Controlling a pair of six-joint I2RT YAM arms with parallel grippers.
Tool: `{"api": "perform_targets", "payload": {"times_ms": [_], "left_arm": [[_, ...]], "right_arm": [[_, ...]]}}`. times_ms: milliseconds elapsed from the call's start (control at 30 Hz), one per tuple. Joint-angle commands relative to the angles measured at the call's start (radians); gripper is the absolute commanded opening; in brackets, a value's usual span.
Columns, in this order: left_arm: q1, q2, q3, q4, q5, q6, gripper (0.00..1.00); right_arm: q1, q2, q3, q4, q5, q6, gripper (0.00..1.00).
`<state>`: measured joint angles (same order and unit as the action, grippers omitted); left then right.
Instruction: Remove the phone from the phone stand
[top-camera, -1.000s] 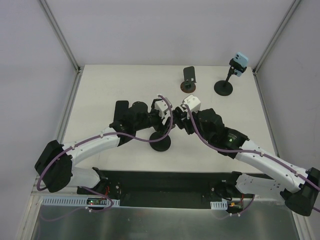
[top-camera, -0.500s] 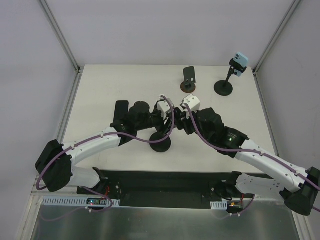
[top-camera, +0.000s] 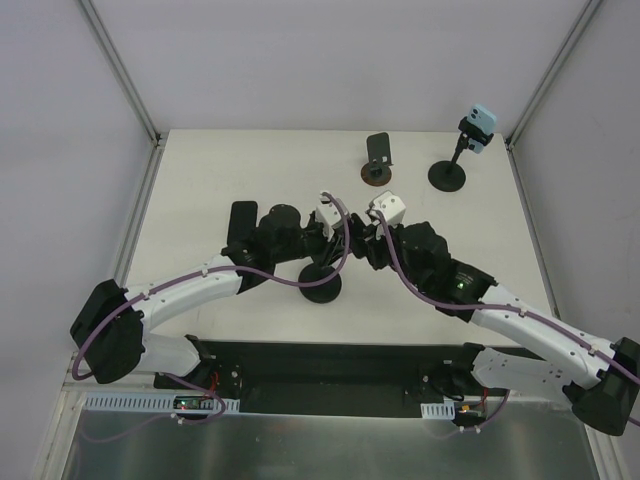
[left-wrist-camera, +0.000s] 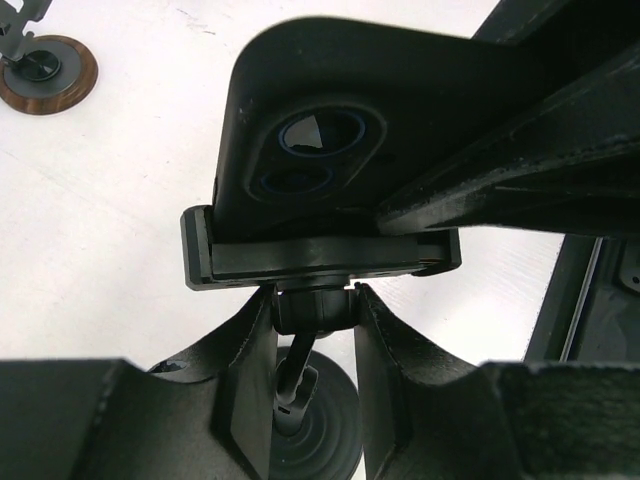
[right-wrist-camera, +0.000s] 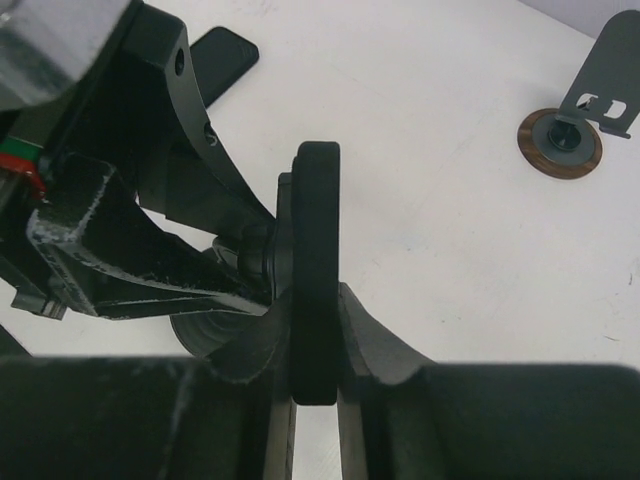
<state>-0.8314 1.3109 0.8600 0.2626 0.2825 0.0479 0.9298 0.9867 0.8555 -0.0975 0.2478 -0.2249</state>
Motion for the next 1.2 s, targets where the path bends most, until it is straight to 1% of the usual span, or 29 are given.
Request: {"api": "perform_targets", "payload": {"times_ms": [0, 33, 67, 167, 267, 533, 833, 933, 967, 1067, 1167], "left_arm": [[-0.002, -0.038, -0.022, 0.081, 0.037, -0.046, 0.0], [-0.002, -0.036, -0.032, 0.087, 0.043, -0.046, 0.0], [-0.002, -0.038, -0.035, 0.096, 0.052, -0.08, 0.0], [-0.003, -0.041, -0.047, 0.115, 0.066, -0.109, 0.0], [-0.006, -0.048, -0.059, 0.127, 0.07, -0.129, 0.0], [-0.014, -0.061, -0.073, 0.162, 0.084, -0.19, 0.0], [-0.014, -0.076, -0.09, 0.179, 0.053, -0.258, 0.0], [-0.014, -0.078, -0.093, 0.181, 0.053, -0.27, 0.0], [-0.014, -0.079, -0.095, 0.179, 0.047, -0.273, 0.0], [-0.014, -0.09, -0.102, 0.175, -0.012, -0.286, 0.0], [-0.002, -0.104, -0.093, 0.124, -0.117, -0.295, 0.0]], "right_arm": [[0.01, -0.057, -0.055, 0.238, -0.03, 0.036, 0.24], [0.01, -0.065, -0.065, 0.283, -0.025, 0.035, 0.26], [0.009, -0.068, -0.093, 0.306, -0.022, 0.035, 0.32], [0.007, -0.072, -0.122, 0.375, -0.009, 0.016, 0.36], [0.009, -0.069, -0.144, 0.419, 0.019, -0.007, 0.36], [0.009, -0.022, -0.199, 0.553, 0.027, -0.025, 0.36], [0.009, 0.026, -0.23, 0.63, 0.038, -0.047, 0.36], [0.009, 0.035, -0.227, 0.63, 0.033, -0.053, 0.28], [0.007, 0.036, -0.227, 0.631, 0.031, -0.057, 0.19], [0.009, 0.027, -0.227, 0.622, 0.028, -0.067, 0.01], [0.007, 0.007, -0.213, 0.575, 0.013, -0.082, 0.01]]}}
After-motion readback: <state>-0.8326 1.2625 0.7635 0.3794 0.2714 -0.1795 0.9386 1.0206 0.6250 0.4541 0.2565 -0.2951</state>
